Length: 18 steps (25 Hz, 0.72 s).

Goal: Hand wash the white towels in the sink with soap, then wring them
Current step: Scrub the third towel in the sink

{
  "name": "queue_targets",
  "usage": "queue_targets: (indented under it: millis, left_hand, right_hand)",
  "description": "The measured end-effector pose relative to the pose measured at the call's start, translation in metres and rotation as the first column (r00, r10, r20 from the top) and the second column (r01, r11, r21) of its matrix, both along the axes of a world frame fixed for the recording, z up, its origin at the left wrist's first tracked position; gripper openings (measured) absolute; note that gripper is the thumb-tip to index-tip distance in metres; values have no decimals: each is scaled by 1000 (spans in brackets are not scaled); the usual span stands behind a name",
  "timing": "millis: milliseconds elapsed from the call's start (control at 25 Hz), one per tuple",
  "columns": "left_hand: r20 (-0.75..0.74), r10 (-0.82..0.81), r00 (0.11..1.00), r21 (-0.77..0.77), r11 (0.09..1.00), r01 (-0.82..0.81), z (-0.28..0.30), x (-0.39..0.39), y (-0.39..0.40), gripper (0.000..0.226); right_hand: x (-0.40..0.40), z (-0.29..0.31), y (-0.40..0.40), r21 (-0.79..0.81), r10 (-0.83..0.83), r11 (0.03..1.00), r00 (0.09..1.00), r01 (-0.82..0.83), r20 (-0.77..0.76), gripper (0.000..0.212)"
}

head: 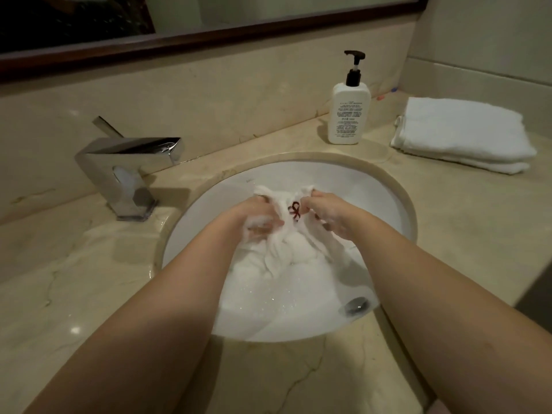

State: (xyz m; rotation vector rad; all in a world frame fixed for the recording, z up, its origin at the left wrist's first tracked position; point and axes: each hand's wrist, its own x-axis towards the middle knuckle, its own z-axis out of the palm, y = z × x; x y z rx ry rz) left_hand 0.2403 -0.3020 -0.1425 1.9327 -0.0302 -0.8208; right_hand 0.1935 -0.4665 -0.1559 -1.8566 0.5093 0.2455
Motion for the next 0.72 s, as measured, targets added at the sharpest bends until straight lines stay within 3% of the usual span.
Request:
queue_targets:
  millis: [160,360,520,600,640,680,720]
  left_hand:
    - [193,-7,981,235,971,-40,-9,-6,-5,13]
    - [177,0,984,291,955,-53,-19,-6,-4,41]
    - [156,-178,972,507,858,76,-22,-5,-4,52]
    - [93,-273,957,573,801,173,-23,-8,-5,51]
    - [94,-292,952,583,791,185,-25,-7,-6,48]
    - [108,-264,958,539,826,167,-25,-7,-7,42]
    - [133,-188,973,427,897,115,-26,-5,-9,35]
  right_hand:
    - [7,-16,-10,-53,-76,996,997,75,-14,17]
    - [2,-24,-12,-86,-121,989,992,117,-41,31]
    - [-9,-9,-7,-423,-2,899,967,-110,-255,50]
    - [-13,-7,-5,-513,61,830,949,-221,-309,43]
    - [-15,-5,-2,-539,101,803,949,-255,-298,35]
    - [-14,-6,0,-498,120,841,970,-212,-209,27]
    - [-12,-7,1,-354,86,929,993,-110,-82,21]
